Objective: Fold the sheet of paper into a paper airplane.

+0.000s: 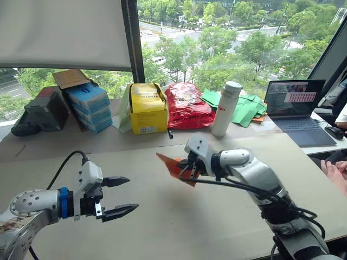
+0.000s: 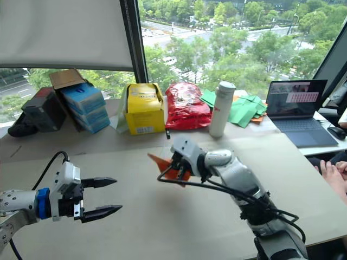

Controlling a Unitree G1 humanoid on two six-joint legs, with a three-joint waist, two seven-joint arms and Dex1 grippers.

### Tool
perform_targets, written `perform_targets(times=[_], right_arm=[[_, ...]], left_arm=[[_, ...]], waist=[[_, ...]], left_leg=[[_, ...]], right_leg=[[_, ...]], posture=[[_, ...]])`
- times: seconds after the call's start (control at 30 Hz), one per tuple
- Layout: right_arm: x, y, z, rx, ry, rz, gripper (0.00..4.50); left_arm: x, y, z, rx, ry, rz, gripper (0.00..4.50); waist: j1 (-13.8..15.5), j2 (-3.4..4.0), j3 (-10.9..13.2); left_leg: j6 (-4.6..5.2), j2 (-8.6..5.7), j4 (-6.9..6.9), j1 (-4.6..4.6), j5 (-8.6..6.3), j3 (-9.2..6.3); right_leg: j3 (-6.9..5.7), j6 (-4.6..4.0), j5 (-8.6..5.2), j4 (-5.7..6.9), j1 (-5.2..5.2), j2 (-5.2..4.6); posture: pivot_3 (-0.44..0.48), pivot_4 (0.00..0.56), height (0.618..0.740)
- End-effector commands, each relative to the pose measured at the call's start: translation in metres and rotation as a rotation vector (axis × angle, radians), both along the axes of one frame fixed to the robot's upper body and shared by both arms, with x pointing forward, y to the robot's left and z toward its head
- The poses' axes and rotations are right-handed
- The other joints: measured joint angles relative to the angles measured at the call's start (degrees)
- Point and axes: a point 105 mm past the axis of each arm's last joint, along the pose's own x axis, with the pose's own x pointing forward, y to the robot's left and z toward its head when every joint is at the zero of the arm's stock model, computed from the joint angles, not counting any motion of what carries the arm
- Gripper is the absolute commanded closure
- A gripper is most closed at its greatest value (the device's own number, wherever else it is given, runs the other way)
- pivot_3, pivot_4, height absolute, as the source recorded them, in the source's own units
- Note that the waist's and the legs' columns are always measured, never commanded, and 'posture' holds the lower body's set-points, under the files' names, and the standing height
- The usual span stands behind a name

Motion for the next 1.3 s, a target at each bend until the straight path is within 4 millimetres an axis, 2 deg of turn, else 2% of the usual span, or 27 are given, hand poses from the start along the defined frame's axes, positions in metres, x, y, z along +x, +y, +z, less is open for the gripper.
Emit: perform_targets(times=[0.03,0.13,0.27,0.33,0.47,0.67,0.77,0.8,0.97,1.1,1.2,1.3], right_arm=[[0.014,-0.042,0.008,0.038,-0.012,-0.246,4.43],[0.026,-0.090,0.001,0.008,-0.035,-0.516,4.43],[0.029,-0.121,-0.004,-0.013,-0.053,-0.703,4.43],[0.028,-0.134,-0.013,-0.023,-0.035,-0.781,4.43],[0.024,-0.142,-0.025,-0.035,-0.009,-0.838,4.43],[0.022,-0.140,-0.033,-0.027,0.010,-0.845,4.43],[0.023,-0.141,-0.027,-0.010,-0.013,-0.853,3.58],[0.023,-0.141,-0.024,-0.001,-0.024,-0.854,3.17],[0.025,-0.143,0.001,0.056,-0.099,-0.862,1.53],[0.028,-0.125,0.034,0.170,-0.189,-0.765,0.08],[0.022,-0.093,0.049,0.256,-0.258,-0.558,0.01],[0.008,-0.067,0.045,0.333,-0.279,-0.373,0.01]], left_arm=[[0.009,-0.016,0.009,-0.035,-0.098,0.004,0.00],[0.014,-0.036,0.018,-0.095,-0.149,-0.012,0.00],[0.012,-0.045,0.015,-0.103,-0.143,-0.033,0.00],[0.010,-0.047,0.009,-0.082,-0.128,-0.052,0.00],[0.010,-0.047,0.009,-0.078,-0.130,-0.058,0.00],[0.010,-0.051,0.010,-0.053,-0.119,-0.087,0.00],[0.010,-0.052,0.012,-0.056,-0.125,-0.087,0.00],[0.010,-0.052,0.012,-0.057,-0.126,-0.087,0.00],[0.011,-0.050,0.012,-0.055,-0.125,-0.084,0.00],[0.018,-0.041,0.012,-0.069,-0.136,-0.022,0.00],[0.030,-0.027,0.011,-0.096,-0.160,0.099,0.00],[0.044,-0.007,0.009,-0.131,-0.194,0.268,0.00]], waist=[[0.01,-0.01,0.00],[-0.10,-0.02,-0.01],[-0.56,-0.03,-0.02],[-0.76,-0.03,-0.02],[-0.76,-0.03,-0.01],[-0.75,-0.03,-0.01],[-0.74,-0.03,-0.01],[-0.74,-0.03,-0.01],[-0.76,-0.03,-0.01],[-0.82,-0.03,-0.01],[-0.77,-0.03,-0.02],[-0.75,-0.04,-0.02]], left_leg=[[0.00,0.00,0.01,-0.06,0.00,0.00],[-0.02,0.01,0.02,-0.28,0.01,0.09],[-0.01,0.00,0.03,-0.46,0.02,0.44],[-0.01,0.01,0.04,-0.45,0.03,0.48],[0.02,0.02,0.07,-0.35,0.05,0.62],[0.07,0.01,0.08,-0.33,0.07,0.68],[0.09,0.01,0.08,-0.34,0.07,0.69],[0.09,0.01,0.08,-0.33,0.06,0.69],[0.09,0.01,0.08,-0.34,0.06,0.70],[0.09,0.02,0.08,-0.31,0.07,0.72],[0.09,0.03,0.07,-0.29,0.06,0.71],[0.12,0.03,0.07,-0.29,0.05,0.70]], right_leg=[[0.02,0.00,0.00,0.01,-0.06,0.01],[0.12,-0.02,0.01,0.12,-0.35,-0.01],[0.41,-0.02,0.02,0.45,-0.72,-0.02],[0.46,-0.02,0.02,0.59,-0.75,0.00],[0.60,-0.02,0.01,0.58,-0.72,0.05],[0.65,-0.02,0.02,0.62,-0.72,0.08],[0.64,-0.01,0.02,0.61,-0.72,0.09],[0.64,-0.01,0.02,0.61,-0.72,0.09],[0.64,-0.01,0.01,0.61,-0.72,0.09],[0.65,-0.01,0.01,0.62,-0.72,0.12],[0.63,-0.01,0.01,0.61,-0.71,0.14],[0.62,0.00,0.01,0.61,-0.69,0.14]], posture=[[0.000,0.150,0.740],[0.000,0.150,0.740],[0.000,0.150,0.740],[0.000,0.150,0.740],[0.000,0.150,0.740],[0.000,0.150,0.740],[0.000,0.150,0.740],[0.000,0.150,0.740],[0.000,0.150,0.740],[0.000,0.150,0.740],[0.000,0.150,0.740],[0.000,0.150,0.740]])
